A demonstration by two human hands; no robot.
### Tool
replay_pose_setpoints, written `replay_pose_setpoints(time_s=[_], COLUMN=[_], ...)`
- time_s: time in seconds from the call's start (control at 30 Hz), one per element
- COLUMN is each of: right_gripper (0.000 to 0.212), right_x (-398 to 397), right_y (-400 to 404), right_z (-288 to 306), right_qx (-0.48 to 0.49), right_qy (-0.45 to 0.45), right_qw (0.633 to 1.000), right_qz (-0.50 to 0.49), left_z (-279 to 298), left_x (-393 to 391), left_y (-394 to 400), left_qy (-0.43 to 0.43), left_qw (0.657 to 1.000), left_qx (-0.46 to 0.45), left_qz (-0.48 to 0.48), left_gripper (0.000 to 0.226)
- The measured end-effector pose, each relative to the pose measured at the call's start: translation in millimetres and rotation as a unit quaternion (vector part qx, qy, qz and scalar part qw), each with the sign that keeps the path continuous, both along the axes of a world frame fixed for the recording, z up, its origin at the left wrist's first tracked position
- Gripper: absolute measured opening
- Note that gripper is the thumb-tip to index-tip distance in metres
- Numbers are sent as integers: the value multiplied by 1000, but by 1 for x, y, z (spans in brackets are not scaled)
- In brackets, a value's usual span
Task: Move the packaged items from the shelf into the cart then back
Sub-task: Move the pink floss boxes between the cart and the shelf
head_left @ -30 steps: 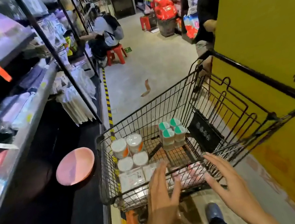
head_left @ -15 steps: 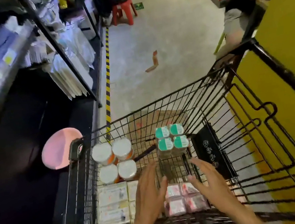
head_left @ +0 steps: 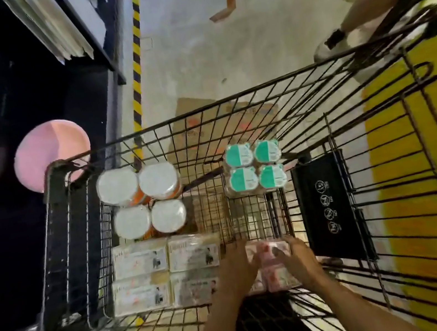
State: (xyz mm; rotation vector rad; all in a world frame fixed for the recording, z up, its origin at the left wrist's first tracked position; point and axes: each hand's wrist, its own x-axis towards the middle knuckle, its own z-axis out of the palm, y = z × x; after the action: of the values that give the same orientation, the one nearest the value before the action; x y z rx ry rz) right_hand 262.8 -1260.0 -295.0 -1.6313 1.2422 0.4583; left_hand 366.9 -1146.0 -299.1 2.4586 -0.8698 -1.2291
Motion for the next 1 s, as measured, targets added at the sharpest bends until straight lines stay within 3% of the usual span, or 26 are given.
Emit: replay_pose_setpoints(time_s=[0.07, 0.17, 0.27, 0.5, 0.7, 0.83, 1.0], right_gripper=[38, 38, 28, 70, 69, 81, 66], right_x=[-7, -22, -33, -38, -50, -49, -46], right_y=[4, 12, 21, 37, 49, 47, 40], right_z=[-22, -54, -77, -106, -127, -123, -106], right_qx=[4, 1, 1, 28, 29, 1, -28], right_qy=[24, 46, 86, 121, 119, 147, 196], right_qw=[999, 998, 994, 985, 983, 982, 977], right_qz=[-25, -53, -60, -124, -135, -120, -78], left_z=[-12, -24, -40, -62, -72, -73, -68], left_x=[-7, -18, -28, -48, -61, -64, -65], left_y=[-2, -1, 1, -1, -1, 1, 6], left_qy=[-7, -8, 5, -74, -76, -60, -53], left_qw=[998, 995, 989, 970, 955, 947, 950], left_qx=[53, 94, 130, 191, 216, 214, 193], left_qz=[-26, -21, 68, 135, 190, 233, 239], left_gripper=[47, 60, 64, 63, 51, 49, 55])
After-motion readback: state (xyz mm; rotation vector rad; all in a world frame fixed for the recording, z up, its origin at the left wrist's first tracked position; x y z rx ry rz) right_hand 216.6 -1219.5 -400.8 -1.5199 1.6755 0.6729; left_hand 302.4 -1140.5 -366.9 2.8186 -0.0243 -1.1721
